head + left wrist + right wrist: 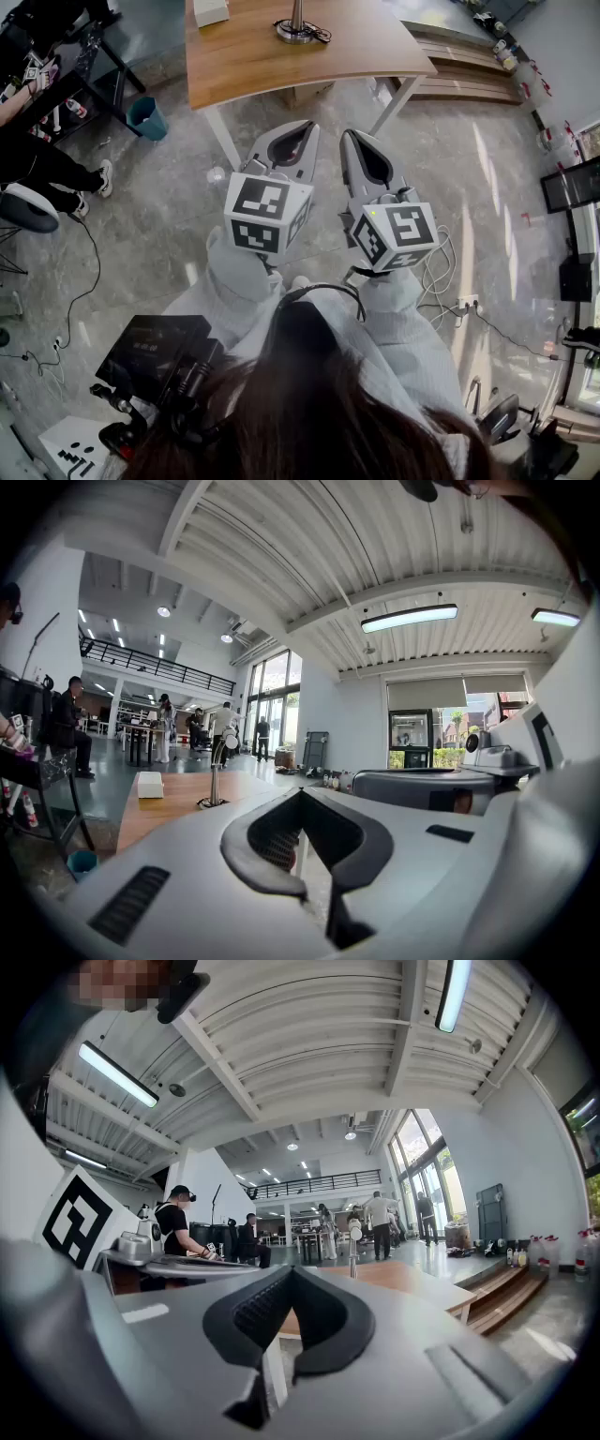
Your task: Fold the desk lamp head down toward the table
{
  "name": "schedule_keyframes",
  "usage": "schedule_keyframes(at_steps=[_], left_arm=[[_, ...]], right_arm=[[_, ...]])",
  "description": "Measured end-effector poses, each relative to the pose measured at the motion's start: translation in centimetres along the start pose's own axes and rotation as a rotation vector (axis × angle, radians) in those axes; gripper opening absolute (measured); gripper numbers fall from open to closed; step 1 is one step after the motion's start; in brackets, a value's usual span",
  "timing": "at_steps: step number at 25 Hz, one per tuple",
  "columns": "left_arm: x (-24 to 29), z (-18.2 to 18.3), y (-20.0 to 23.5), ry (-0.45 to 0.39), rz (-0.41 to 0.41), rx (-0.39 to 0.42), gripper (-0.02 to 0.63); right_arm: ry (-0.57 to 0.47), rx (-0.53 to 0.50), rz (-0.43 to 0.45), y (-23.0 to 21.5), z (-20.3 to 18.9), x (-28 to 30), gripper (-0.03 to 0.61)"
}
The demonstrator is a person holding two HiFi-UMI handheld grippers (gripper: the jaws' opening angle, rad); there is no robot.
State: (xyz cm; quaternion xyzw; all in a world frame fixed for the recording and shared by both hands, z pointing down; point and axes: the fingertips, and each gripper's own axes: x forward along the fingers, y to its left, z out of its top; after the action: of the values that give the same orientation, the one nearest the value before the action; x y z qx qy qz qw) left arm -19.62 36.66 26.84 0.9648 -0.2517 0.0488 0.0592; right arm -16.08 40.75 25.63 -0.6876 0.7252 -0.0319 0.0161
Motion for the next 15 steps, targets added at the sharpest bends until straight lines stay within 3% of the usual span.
schedule_keyframes(at_steps=[15], left_arm=[[1.3,0.0,0.3,0.005,0.028,-0.009,0.002]], right_arm=[[-0.013,0.036,0.015,-1.3,0.4,0.3,0.002]])
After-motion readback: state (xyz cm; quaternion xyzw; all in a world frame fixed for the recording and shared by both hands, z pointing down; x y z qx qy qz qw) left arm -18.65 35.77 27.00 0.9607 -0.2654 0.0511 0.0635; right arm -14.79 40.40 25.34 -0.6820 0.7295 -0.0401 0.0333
